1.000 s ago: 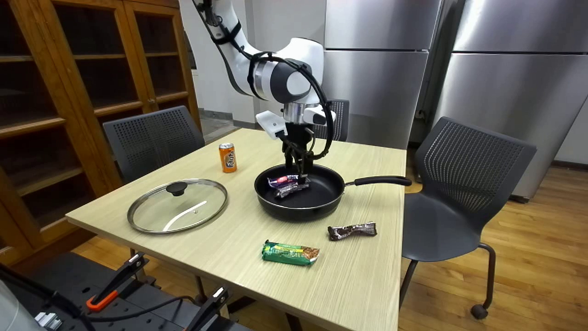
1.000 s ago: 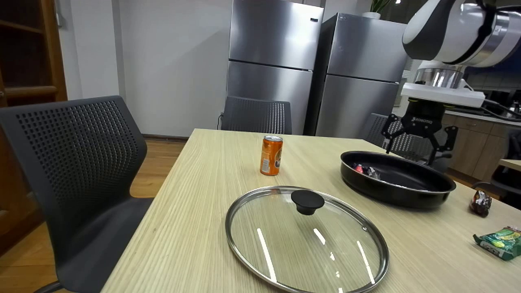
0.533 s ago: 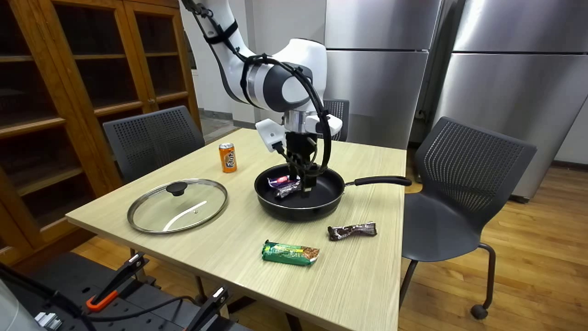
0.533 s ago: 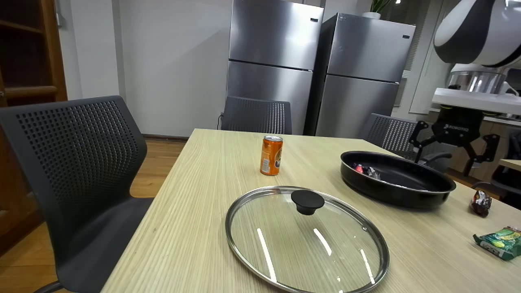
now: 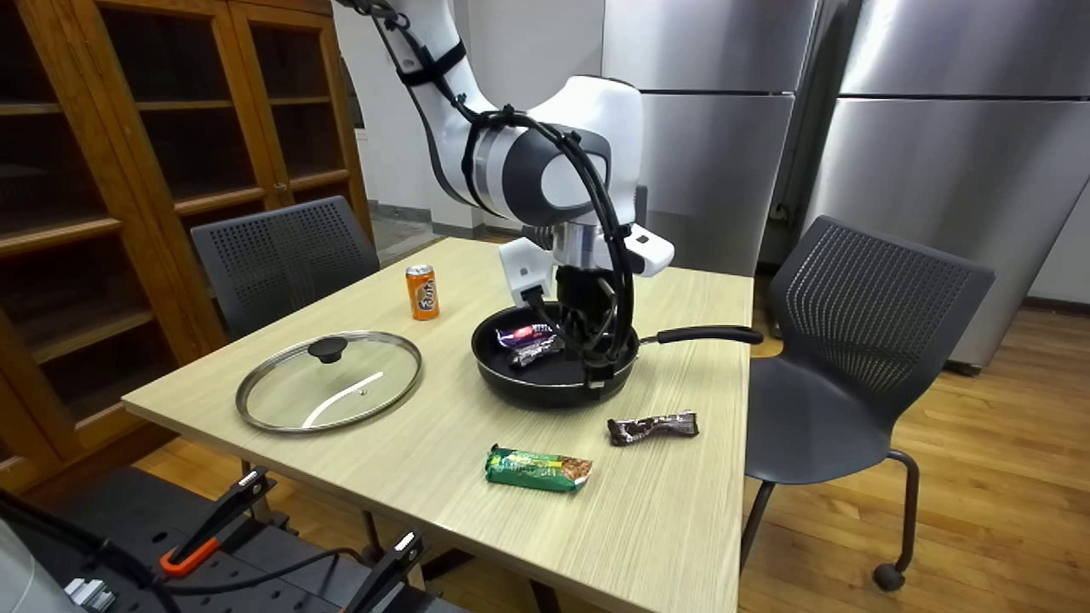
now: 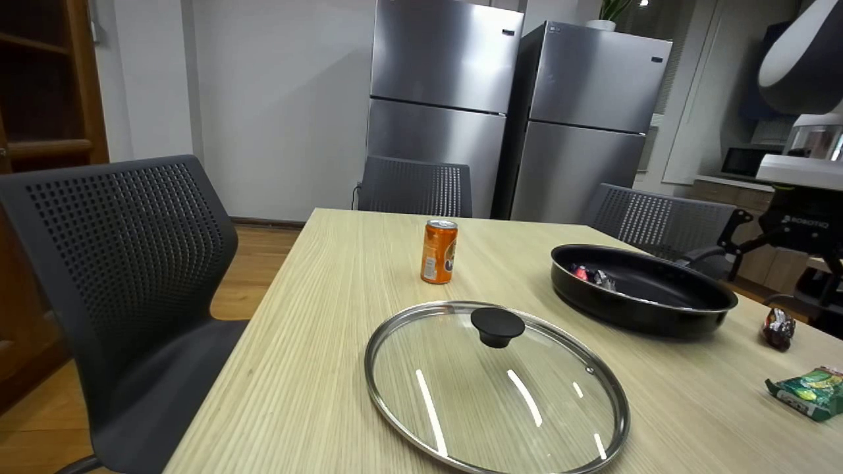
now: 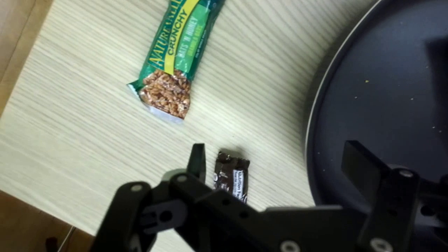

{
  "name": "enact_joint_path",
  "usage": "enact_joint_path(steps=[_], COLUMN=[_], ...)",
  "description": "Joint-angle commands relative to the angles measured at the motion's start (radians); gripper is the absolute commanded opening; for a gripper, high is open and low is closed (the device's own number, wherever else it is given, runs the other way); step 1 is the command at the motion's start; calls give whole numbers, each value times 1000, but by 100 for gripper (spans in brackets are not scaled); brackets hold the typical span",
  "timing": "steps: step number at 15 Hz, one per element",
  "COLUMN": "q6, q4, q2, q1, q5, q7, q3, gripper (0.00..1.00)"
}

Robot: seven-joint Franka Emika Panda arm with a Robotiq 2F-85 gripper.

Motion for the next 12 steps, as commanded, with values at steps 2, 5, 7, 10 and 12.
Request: enact_joint_path(steps=[2,5,7,10,12], q6=[16,41,51,63,62], q4=[-7,17,40,82,114], q2=[-12,16,41,85,117], q1=[-33,-38,-42,-51,-51], q5=[4,5,13,34,41], q7=[42,78,98,119,138], q3=[-21,-36,-38,-34,-38], gripper=[100,100,100,100,100])
